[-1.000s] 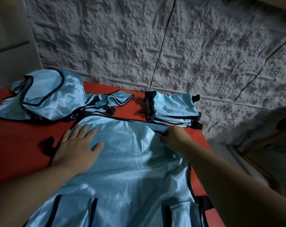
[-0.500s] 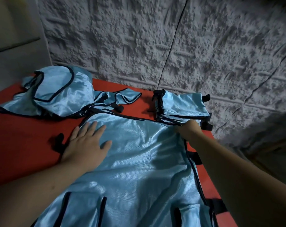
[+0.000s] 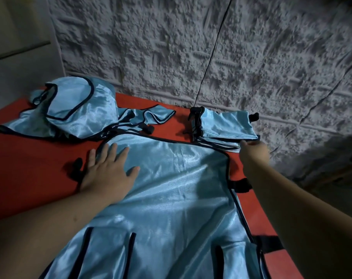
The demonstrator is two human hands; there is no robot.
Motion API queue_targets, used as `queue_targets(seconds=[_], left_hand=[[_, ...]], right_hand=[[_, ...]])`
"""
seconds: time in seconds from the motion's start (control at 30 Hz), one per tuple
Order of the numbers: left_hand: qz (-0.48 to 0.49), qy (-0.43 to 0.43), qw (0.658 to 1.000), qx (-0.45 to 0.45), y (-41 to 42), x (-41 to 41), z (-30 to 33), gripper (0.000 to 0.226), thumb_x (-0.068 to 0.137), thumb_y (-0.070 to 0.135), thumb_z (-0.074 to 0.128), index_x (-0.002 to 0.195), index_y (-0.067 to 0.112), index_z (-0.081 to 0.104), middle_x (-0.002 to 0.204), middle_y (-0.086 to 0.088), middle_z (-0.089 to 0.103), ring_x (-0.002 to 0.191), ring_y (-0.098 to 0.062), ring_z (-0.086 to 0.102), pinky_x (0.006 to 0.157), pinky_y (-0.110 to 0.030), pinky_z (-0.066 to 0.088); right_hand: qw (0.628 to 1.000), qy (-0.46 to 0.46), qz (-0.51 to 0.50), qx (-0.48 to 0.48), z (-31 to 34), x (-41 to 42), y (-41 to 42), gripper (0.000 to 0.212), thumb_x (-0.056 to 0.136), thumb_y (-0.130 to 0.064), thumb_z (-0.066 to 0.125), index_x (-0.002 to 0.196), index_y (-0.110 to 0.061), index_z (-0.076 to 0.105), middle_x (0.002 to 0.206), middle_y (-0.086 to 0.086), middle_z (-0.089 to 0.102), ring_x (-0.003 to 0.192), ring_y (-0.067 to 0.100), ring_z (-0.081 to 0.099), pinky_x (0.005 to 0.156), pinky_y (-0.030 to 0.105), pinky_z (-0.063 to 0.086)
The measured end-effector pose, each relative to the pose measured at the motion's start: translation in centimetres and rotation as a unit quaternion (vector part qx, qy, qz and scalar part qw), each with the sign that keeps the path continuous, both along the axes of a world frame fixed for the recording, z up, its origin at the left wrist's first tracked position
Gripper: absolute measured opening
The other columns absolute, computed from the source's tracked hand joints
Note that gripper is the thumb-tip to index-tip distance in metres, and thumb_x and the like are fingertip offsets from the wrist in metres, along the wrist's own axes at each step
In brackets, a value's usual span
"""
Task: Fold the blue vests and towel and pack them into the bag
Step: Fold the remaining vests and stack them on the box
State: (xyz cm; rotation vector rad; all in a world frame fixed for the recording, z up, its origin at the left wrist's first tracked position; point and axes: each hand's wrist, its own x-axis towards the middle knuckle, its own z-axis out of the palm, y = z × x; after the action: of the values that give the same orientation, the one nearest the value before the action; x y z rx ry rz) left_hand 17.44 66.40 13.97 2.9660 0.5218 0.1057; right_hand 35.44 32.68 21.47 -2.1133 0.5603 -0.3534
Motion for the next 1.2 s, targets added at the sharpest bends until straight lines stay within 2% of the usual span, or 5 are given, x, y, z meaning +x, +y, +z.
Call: queue_targets(seconds=[0.2, 0.37, 0.5, 0.67, 1.2], left_hand=[[-0.036, -0.075, 0.996, 0.011, -0.1, -0.6, 0.8, 0.065, 0.099, 0.058, 0.023, 0.157, 0.028, 0.026, 0.165, -0.012, 0.022, 0.155, -0.031, 0.008, 0.120, -0.059, -0.008], [-0.217, -0.251, 0.943, -0.039, -0.8, -2.5, 5.4, 0.032, 0.094, 0.040, 0.044, 0.109, 0.025, 0.068, 0.112, 0.003, 0.064, 0.110, -0.026, 0.060, 0.108, -0.053, 0.041], [-0.226, -0.059, 0.955, -0.185, -2.2, -7.4, 8.3, 0.022, 0.084, 0.054, 0.050, 0.085, 0.035, 0.062, 0.079, 0.012, 0.061, 0.072, -0.007, 0.061, 0.073, -0.034, 0.055], [-0.217, 0.142, 0.963, -0.077, -2.2, -14.0, 6.0, 0.045, 0.076, 0.061, 0.063, 0.108, 0.030, 0.059, 0.108, 0.010, 0.055, 0.101, -0.014, 0.059, 0.089, -0.033, 0.052], [-0.195, 0.019, 0.961, -0.195, 0.0, -18.6, 15.3, 0.022, 0.079, 0.021, 0.083, 0.072, 0.026, 0.063, 0.066, 0.010, 0.058, 0.060, 0.003, 0.052, 0.056, -0.013, 0.037]], right_hand=[[0.942, -0.036, 0.299, -0.151, 2.2, -13.7, 3.2, 0.013, 0.090, -0.019, 0.068, 0.101, -0.021, 0.073, 0.072, -0.009, 0.068, 0.059, 0.006, 0.059, 0.057, 0.020, 0.043], [0.823, 0.138, 0.451, -0.315, 2.5, -22.2, 0.8, 0.036, 0.089, -0.029, 0.065, 0.124, -0.034, 0.064, 0.098, -0.018, 0.061, 0.091, 0.006, 0.064, 0.082, 0.022, 0.052], [0.783, 0.217, 0.465, -0.351, 3.0, -24.3, -1.5, 0.056, 0.081, -0.015, 0.057, 0.133, -0.036, 0.056, 0.119, -0.012, 0.063, 0.114, 0.012, 0.061, 0.093, 0.021, 0.048], [0.750, 0.223, 0.434, -0.446, 0.6, -25.6, -3.6, 0.059, 0.077, -0.022, 0.051, 0.134, -0.038, 0.048, 0.128, -0.006, 0.057, 0.121, 0.021, 0.056, 0.092, 0.040, 0.051], [0.837, 0.091, 0.406, -0.355, 8.8, -28.4, -6.4, 0.014, 0.081, -0.030, 0.075, 0.073, -0.026, 0.064, 0.075, -0.005, 0.069, 0.073, 0.017, 0.064, 0.067, 0.031, 0.051]])
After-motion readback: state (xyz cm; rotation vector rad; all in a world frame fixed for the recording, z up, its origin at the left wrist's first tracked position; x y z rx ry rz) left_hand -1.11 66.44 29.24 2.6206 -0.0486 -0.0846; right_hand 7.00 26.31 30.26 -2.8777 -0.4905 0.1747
